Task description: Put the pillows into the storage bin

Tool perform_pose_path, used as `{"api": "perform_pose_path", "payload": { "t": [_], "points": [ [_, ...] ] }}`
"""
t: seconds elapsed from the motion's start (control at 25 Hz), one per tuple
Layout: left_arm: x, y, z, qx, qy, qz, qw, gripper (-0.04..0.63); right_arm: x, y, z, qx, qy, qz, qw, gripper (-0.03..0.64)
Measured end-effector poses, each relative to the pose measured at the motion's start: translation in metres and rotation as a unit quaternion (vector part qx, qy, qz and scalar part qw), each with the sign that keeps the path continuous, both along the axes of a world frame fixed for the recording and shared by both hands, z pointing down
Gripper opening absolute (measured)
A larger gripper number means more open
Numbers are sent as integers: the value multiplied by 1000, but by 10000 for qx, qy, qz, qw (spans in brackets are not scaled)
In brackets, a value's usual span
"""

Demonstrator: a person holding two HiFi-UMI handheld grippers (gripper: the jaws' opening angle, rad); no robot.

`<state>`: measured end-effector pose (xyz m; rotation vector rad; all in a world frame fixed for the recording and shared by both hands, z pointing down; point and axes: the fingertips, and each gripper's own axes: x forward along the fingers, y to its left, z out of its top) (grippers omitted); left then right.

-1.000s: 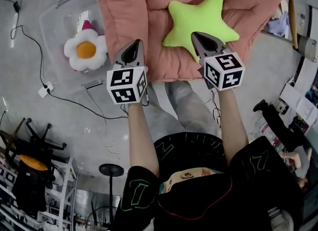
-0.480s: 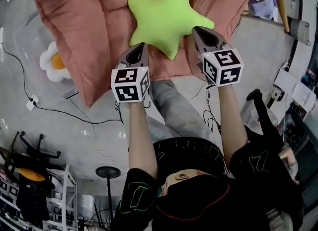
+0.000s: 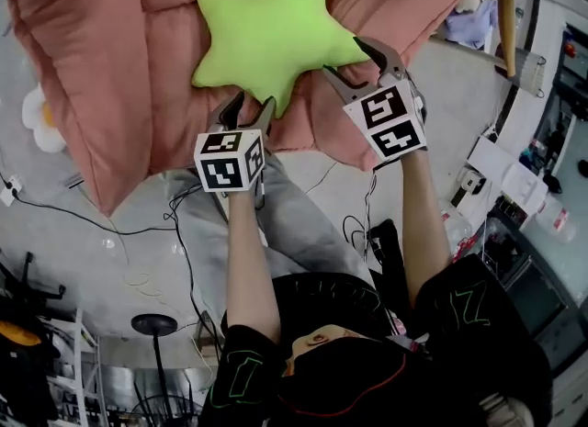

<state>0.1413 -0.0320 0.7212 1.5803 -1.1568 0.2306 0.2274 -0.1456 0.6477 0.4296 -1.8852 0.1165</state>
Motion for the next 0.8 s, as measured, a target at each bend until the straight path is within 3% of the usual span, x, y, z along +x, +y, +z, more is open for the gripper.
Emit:
{"api": "perform_pose_path", "payload": {
  "t": [0.12, 0.28, 0.36, 0.44, 0.64, 0.8],
  "points": [
    [28, 9, 22, -338, 360, 172, 9986, 366, 6, 2, 23, -127, 704, -848, 9938, 337],
    [45, 12, 43, -507, 354, 268, 9977, 405, 9, 6, 50, -212, 1420, -1554, 9774, 370],
    [45, 6, 53, -528, 174, 161, 9983, 387, 12, 0, 59, -68, 1564, -1676, 9733, 370],
    [44, 3, 63, -595, -7, 82, 9982, 306, 16, -6, 68, 134, 1620, -1618, 9734, 370],
    [48, -9, 78, -621, -137, -13, 9980, 305, 19, -14, 77, 492, 1668, -1328, 9758, 366],
    [42, -12, 71, -454, -189, -29, 9988, 228, 11, -11, 73, 526, 1586, -1340, 9768, 283]
  ]
}}
